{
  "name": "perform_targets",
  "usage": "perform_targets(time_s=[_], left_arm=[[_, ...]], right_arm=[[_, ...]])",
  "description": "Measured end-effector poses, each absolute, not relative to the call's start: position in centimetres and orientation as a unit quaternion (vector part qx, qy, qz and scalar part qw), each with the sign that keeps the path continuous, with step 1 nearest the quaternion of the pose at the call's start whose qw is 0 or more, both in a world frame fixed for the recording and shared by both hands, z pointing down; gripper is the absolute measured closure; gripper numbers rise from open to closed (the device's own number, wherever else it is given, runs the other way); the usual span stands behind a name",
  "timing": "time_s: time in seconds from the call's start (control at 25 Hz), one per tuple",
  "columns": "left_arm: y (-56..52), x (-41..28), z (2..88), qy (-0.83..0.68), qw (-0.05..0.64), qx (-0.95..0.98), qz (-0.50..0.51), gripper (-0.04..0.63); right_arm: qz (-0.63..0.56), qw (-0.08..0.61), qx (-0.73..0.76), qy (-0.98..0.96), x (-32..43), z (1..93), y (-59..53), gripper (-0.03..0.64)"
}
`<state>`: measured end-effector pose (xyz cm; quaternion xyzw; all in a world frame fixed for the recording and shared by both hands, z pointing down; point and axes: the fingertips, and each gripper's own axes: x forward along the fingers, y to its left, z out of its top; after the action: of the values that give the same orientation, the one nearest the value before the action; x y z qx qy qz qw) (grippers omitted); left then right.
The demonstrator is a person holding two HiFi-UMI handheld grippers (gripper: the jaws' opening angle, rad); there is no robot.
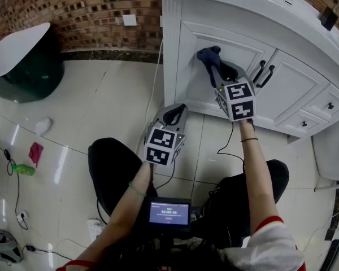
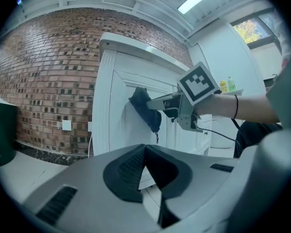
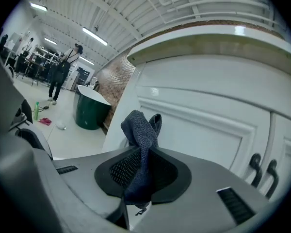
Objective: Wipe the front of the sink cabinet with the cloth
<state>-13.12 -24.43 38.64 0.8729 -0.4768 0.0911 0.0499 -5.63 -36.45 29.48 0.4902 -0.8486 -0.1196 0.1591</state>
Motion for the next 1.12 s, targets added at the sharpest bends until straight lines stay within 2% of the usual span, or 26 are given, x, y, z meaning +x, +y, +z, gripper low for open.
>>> perform_targets(time_s=[0.44, 0.76, 1.0, 1.12], left_arm=[[-25.1, -13.9, 41.5, -0.481, 0.071, 0.867, 0.107, 0.575], [-25.5, -14.2, 42.7, -0.481, 0.082, 0.866, 0.111, 0.575], [-25.8, -13.7, 43.3, -0.478, 0.085, 0.866, 0.117, 0.575], [-25.9, -13.3, 43.3, -0.477, 0.082, 0.867, 0.119, 0.575]], right_arm=[[-0.061, 0.249, 0.442, -0.860, -8.8, 43.8, -37.0, 0.552], [-0.011, 0.325, 0.431, -0.842, -7.7, 53.2, -37.1, 0.552], [0.021, 0.358, 0.430, -0.828, -6.2, 57.2, -36.9, 0.552], [0.019, 0.354, 0.430, -0.830, -6.0, 56.5, -36.8, 0.552]])
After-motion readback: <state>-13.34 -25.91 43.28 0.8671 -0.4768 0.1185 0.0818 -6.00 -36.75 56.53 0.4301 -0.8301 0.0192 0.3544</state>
